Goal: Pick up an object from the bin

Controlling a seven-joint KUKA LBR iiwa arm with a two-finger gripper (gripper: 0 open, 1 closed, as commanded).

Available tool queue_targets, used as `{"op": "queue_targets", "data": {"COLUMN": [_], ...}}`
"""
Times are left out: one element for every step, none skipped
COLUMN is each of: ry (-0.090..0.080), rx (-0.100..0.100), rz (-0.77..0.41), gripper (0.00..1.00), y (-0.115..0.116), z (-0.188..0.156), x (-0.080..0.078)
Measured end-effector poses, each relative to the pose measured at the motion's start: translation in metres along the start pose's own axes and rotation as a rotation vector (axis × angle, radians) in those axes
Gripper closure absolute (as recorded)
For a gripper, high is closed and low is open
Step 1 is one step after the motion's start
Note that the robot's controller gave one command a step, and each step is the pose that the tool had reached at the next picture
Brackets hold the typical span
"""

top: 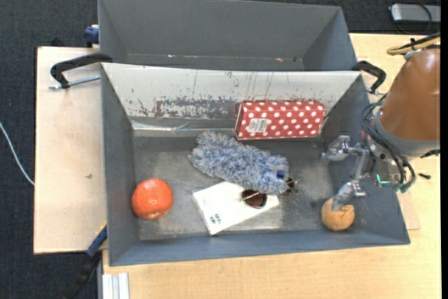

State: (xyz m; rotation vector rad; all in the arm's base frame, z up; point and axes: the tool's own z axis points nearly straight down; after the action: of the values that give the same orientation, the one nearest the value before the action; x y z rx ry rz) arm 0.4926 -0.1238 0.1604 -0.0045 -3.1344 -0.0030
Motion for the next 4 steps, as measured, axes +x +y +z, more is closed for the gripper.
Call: {"op": "queue_targets", "data": {"ry": [-0.008, -0.014, -0.002, -0.002], "rx": [0.002, 0.003, 0.001, 0.001], "rz": [-0.002, -0.049, -0.097, -0.097], "gripper": [0.00, 0.00, 1.00, 1.00], "y": [0.001, 0.000, 0.102, 0.102], "z": [-0.004, 0.047, 0.087, 0.087], "x": [-0.002, -0.006, -0.014, -0.014]}}
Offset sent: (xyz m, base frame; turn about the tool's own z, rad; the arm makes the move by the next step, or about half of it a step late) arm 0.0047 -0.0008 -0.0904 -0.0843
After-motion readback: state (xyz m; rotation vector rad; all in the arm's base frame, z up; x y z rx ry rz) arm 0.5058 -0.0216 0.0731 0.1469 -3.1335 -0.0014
